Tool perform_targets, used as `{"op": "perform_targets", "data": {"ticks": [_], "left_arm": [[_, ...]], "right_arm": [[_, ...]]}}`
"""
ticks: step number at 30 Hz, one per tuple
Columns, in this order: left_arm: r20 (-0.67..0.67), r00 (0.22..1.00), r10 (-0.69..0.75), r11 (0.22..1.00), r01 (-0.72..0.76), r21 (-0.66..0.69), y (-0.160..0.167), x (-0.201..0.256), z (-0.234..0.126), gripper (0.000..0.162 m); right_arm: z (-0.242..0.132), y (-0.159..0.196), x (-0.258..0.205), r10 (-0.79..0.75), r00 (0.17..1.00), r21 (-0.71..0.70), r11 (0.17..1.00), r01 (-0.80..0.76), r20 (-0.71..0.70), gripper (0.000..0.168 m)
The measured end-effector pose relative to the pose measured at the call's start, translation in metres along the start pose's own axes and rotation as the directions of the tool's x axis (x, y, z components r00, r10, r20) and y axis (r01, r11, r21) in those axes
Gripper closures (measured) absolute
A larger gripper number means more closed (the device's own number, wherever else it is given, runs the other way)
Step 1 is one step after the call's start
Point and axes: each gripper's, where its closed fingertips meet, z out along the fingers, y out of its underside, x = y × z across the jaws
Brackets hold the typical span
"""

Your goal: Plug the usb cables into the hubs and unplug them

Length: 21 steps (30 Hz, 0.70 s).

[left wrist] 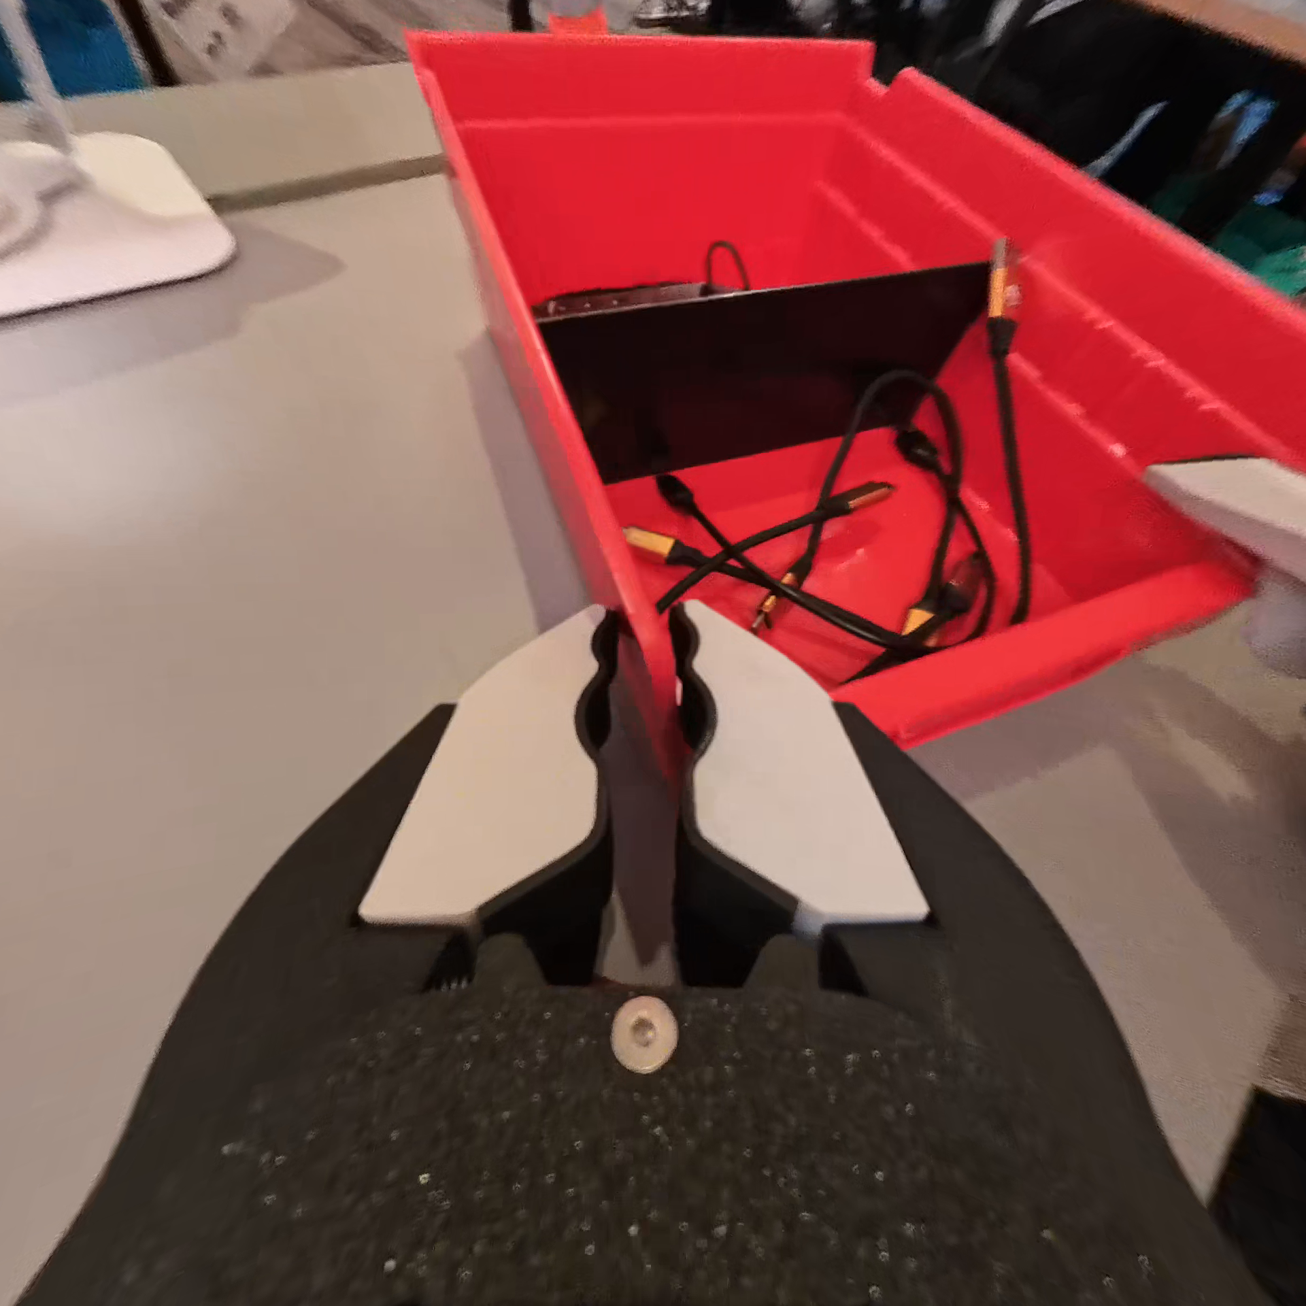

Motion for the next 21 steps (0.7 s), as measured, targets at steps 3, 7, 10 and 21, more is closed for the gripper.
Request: {"op": "perform_targets", "data": {"ticks": [3,7,10,21], "left_arm": [[0.058,0.998,-0.011,1.0,0.01,0.008,0.001,-0.014,-0.013,0.152],[0.151,0.988,-0.032,0.998,0.024,0.055,0.006,-0.055,-0.054,0.155],[0.258,0.965,-0.049,0.996,0.028,0.081,0.007,-0.1,-0.092,0.155],[0.298,0.952,-0.063,0.998,0.068,-0.007,0.04,-0.168,-0.121,0.148]], "right_arm": [[-0.003,-0.015,-0.016,-0.026,0.999,0.059,0.998,0.027,-0.027,0.164],[-0.004,-0.045,-0.071,-0.043,0.998,0.155,0.987,0.034,0.049,0.164],[0.007,-0.055,-0.128,-0.098,0.987,0.169,0.983,0.076,0.126,0.165],[0.046,-0.029,-0.211,-0.067,0.936,0.012,0.998,0.066,0.345,0.156]]}}
